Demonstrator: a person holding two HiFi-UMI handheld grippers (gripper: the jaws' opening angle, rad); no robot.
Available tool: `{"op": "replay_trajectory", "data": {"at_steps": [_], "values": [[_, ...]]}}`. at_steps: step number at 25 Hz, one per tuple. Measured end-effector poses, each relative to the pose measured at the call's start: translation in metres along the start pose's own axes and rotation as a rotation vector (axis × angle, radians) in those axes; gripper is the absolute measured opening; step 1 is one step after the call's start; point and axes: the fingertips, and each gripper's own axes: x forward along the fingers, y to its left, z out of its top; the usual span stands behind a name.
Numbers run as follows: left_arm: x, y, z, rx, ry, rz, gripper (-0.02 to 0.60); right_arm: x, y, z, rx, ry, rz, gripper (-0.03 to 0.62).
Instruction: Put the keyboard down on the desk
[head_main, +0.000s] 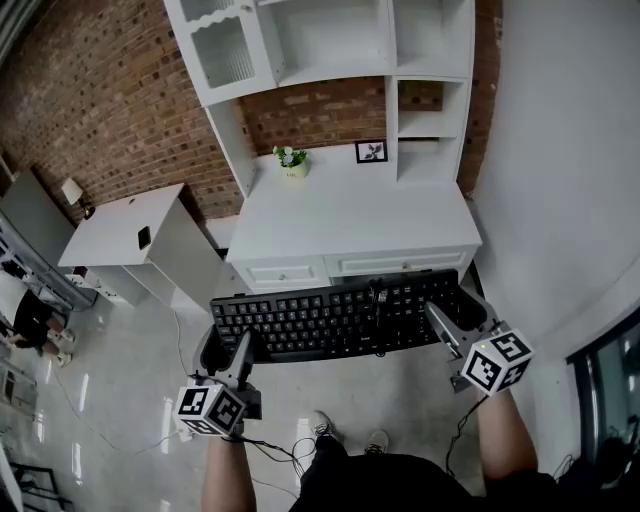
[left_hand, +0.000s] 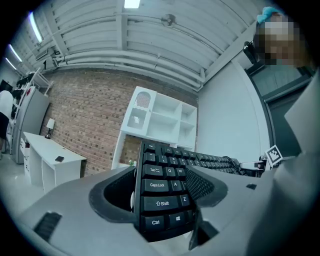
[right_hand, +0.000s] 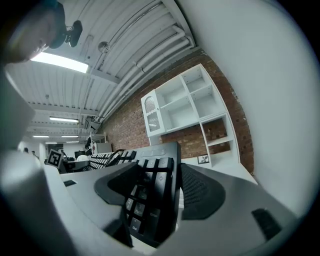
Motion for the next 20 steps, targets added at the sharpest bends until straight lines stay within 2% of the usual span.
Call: {"op": "replay_trajectory", "data": {"at_steps": [20], "values": [[0.0068, 0.0, 0.0027, 0.015, -0.008, -0.017, 0.327, -0.0026, -0.0016, -0.0017, 0.008, -0.024, -0.022, 0.281]]}}
